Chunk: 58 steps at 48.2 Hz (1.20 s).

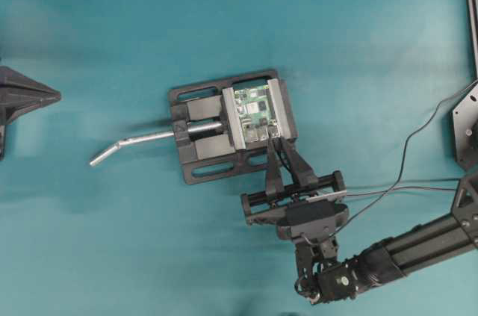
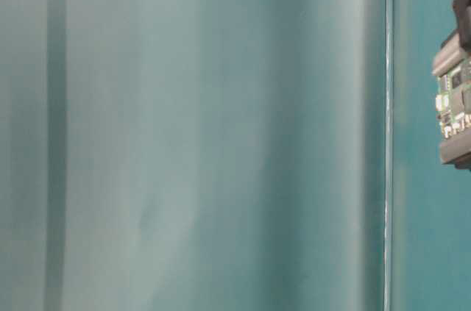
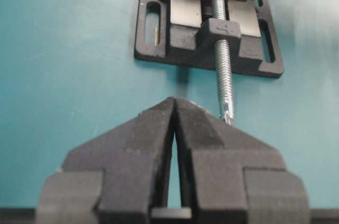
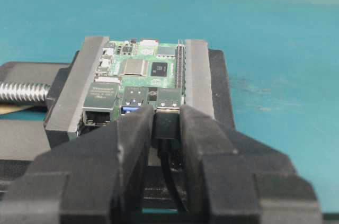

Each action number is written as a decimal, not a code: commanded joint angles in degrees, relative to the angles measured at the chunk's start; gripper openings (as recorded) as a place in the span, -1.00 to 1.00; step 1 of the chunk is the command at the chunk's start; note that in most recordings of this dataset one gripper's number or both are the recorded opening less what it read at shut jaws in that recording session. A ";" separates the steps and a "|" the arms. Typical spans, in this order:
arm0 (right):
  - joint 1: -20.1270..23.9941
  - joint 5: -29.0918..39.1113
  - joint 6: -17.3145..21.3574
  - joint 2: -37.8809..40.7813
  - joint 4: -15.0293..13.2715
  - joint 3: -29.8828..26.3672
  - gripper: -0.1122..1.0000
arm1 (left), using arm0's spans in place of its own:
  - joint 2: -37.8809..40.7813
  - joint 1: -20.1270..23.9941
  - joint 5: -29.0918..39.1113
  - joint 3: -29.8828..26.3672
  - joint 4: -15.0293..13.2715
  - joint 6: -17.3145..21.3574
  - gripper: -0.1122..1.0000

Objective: Insert the USB into the fixed PCB.
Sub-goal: 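Press the USB plug further into the port with the right gripper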

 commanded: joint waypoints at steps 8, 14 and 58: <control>-3.69 0.18 0.00 -2.02 -2.46 -0.70 -0.42 | 0.35 0.18 -0.44 -1.67 0.09 -0.26 -0.81; -3.16 0.18 0.09 -2.02 -2.46 -0.79 -0.42 | 0.35 0.18 -0.44 -1.67 0.09 -0.26 -0.81; -0.18 0.18 0.26 -2.02 -1.85 -1.14 -0.42 | 0.35 0.18 -0.44 -1.76 0.09 -0.26 -0.81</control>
